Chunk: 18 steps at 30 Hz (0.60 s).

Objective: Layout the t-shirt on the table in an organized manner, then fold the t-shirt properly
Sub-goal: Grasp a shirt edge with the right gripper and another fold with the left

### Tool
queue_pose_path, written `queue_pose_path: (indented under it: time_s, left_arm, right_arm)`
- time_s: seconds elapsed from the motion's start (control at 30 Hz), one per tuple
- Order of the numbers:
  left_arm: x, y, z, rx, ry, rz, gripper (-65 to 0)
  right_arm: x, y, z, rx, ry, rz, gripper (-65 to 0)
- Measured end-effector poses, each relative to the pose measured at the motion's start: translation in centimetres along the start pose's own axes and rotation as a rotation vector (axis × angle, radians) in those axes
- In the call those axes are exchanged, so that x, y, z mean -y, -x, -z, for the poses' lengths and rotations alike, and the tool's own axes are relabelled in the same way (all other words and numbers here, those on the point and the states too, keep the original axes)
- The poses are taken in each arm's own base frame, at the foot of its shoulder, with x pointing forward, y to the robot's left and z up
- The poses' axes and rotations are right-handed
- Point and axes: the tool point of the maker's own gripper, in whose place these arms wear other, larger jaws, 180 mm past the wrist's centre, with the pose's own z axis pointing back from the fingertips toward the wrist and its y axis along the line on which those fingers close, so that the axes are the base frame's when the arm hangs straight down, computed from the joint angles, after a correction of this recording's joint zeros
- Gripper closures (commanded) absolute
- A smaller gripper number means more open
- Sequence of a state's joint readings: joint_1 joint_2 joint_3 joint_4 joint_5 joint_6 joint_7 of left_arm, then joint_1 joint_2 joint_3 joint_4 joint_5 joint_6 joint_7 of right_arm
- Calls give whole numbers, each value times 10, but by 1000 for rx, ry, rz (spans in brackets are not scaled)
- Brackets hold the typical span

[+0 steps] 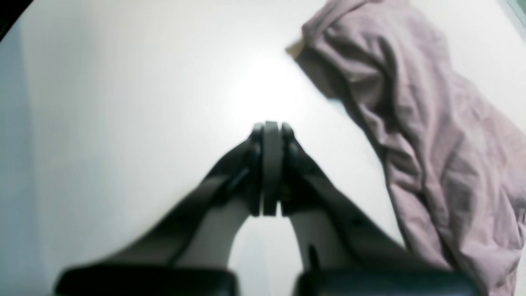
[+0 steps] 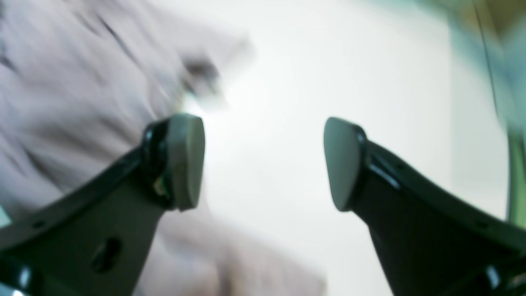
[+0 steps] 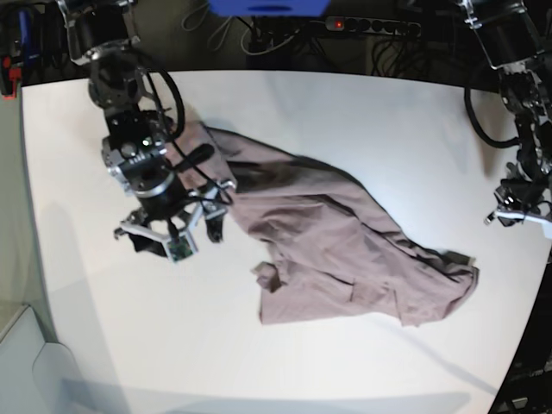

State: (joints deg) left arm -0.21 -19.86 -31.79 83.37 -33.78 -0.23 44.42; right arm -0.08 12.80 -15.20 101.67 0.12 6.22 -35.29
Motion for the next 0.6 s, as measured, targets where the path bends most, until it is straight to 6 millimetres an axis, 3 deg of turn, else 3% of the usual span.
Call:
queue_pose_path:
  time_s: [0.07,0.17,0.3,0.43,0.6]
  left_arm:
    - [0,0,0,-1,0,0,-3]
    - [2,-3,1,7,4,-1,-3]
    - [2,-3,1,5,2,-3,-3]
    - [7,-12,3,23,13,-10,-3]
    - [9,-14,4,29,17,-12,-3]
  right_arm:
    - [15,18,-5,-44,34,2,-453]
    - [30,24,-24,-30,73,-4,-453]
    - [16,60,-51,-119,54,19,-453]
    - [20,59,-68,-86,73,33,-452]
    - [15,97,-80,-195,68,48,-452]
